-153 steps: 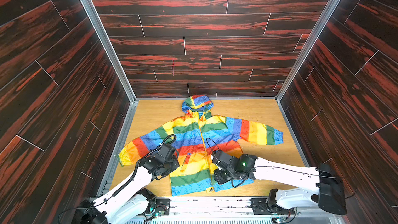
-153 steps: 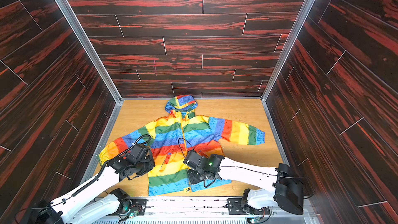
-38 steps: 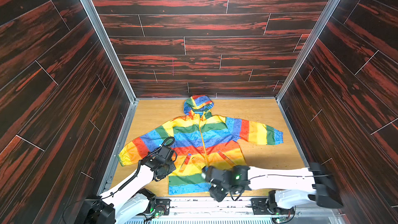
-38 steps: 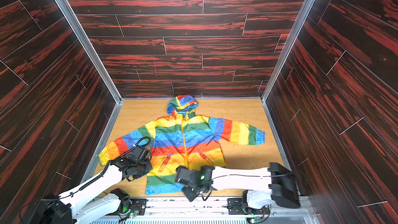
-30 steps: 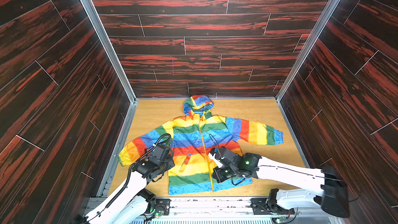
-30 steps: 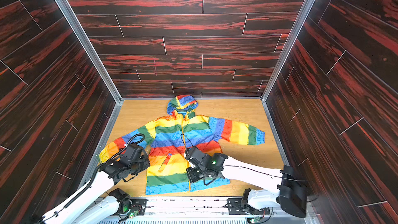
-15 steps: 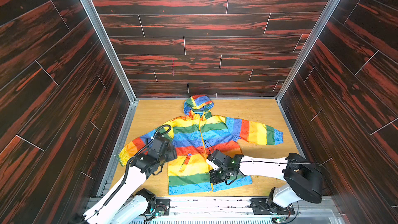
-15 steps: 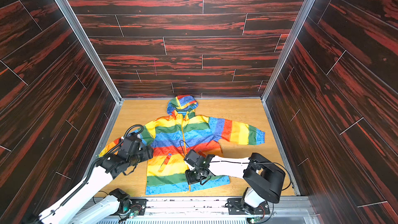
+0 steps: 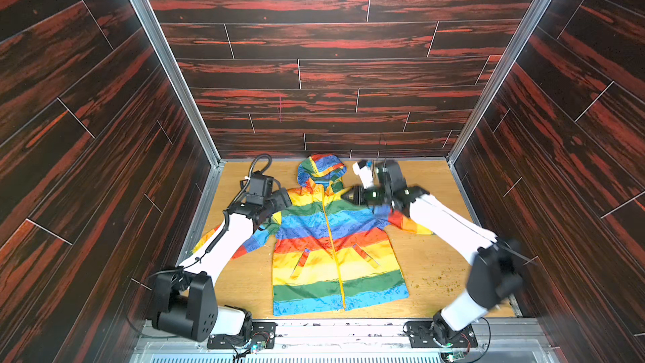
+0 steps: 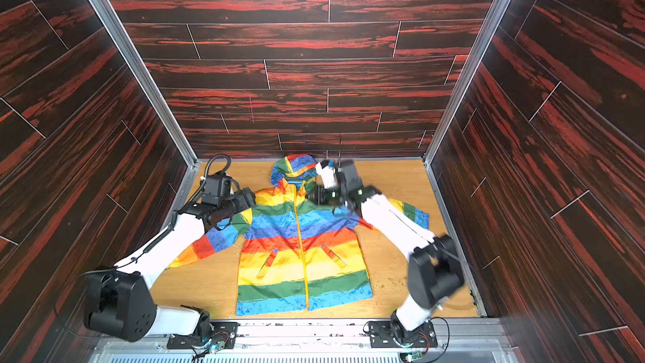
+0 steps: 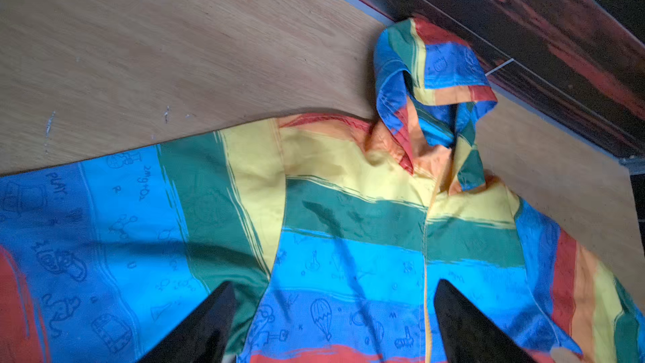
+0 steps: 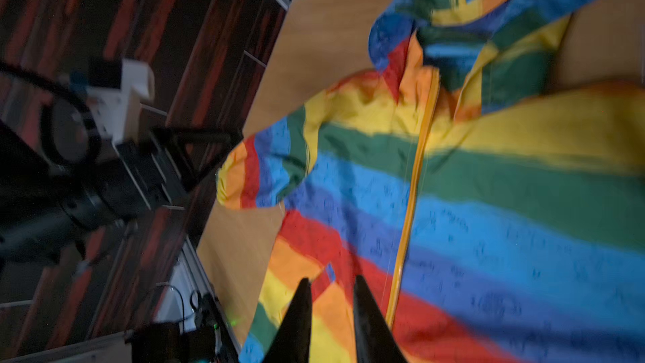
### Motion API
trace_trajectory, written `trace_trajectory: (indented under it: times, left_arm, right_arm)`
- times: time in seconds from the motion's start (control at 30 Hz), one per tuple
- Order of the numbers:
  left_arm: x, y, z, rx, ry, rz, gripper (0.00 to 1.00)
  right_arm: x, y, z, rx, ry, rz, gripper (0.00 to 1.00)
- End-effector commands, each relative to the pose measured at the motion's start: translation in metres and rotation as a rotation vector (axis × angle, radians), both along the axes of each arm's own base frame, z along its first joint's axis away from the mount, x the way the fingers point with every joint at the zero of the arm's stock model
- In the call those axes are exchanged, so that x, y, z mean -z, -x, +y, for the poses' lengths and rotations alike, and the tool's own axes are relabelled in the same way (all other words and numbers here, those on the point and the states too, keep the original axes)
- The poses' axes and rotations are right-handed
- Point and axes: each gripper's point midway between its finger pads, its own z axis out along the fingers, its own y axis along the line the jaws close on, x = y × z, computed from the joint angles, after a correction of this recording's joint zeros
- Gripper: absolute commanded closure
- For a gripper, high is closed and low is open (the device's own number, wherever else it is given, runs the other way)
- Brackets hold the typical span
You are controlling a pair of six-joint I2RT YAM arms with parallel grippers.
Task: Unzip the jacket
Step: Smooth out the jacket at the center of the board.
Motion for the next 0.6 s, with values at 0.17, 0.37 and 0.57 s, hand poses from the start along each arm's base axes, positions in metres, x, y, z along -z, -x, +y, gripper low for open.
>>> trace_trajectory:
  times: [0.17,0.37,0.57]
  left_arm:
    - [0.058,0.019,0.033,-0.133,0.132,0.176,0.60]
    - [0.096,0.045,0.068,-0.240,0.137,0.262,0.68]
    - [0.110,0.055,0.091,-0.300,0.124,0.298,0.73]
  right_arm:
    - [0.066,-0.054,0.068,-0.200,-0.192,0.232,0.82]
    - [0.111,-0.075,0.088,-0.212,-0.221,0.334,0.84]
    - [0.153,-0.102,0.096,-0.122,-0.175,0.390,0.87]
